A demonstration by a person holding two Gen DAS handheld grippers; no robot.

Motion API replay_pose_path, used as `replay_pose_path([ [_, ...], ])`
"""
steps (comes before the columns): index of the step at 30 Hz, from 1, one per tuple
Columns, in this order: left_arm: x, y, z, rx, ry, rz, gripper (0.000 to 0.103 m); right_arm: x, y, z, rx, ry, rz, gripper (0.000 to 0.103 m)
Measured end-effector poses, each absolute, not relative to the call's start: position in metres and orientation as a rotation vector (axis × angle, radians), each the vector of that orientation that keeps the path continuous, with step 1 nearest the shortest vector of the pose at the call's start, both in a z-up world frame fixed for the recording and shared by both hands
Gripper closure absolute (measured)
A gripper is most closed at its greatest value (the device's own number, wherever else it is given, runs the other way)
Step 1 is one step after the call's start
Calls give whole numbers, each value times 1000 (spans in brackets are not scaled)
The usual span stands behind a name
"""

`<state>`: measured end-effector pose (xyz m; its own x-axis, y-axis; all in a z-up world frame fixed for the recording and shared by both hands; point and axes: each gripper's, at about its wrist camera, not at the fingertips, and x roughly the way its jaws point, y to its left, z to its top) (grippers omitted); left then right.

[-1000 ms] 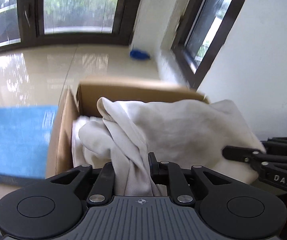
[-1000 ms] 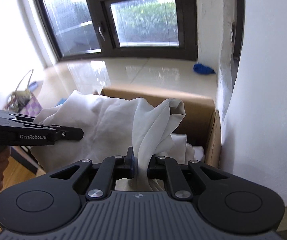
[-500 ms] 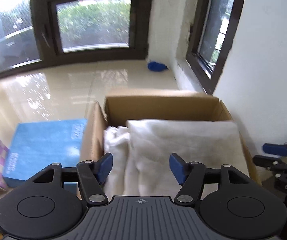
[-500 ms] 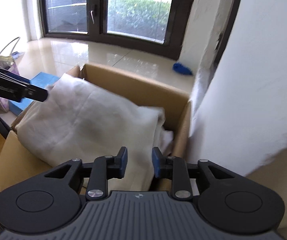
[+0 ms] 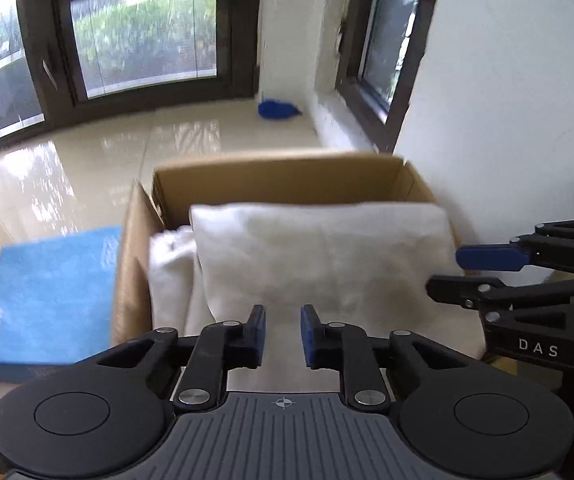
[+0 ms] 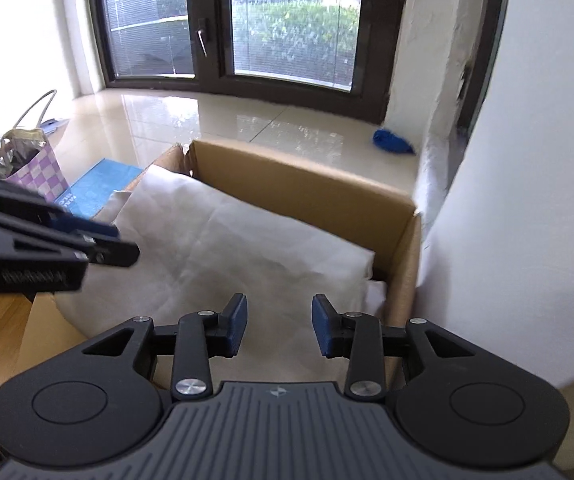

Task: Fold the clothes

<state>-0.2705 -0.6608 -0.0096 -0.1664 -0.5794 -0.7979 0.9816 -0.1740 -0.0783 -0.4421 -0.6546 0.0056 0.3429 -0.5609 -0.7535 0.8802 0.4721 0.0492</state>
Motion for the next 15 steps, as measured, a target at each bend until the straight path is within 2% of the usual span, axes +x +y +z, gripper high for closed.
replay_pose_path([
  [4,-259,-673,-30,771,786,-1578,82,-435,-671,-13,575,748,-939,59],
  [5,-255,-675,-34,772,795,-1570,82,-432,-675,-18,587,753,-927,53],
  [7,-250,-679,-41,780,805,-1559,82,-426,-680,-26,599,768,-913,50],
  [15,-243,-697,-62,830,838,-1522,81,-408,-703,-58,637,824,-880,47],
])
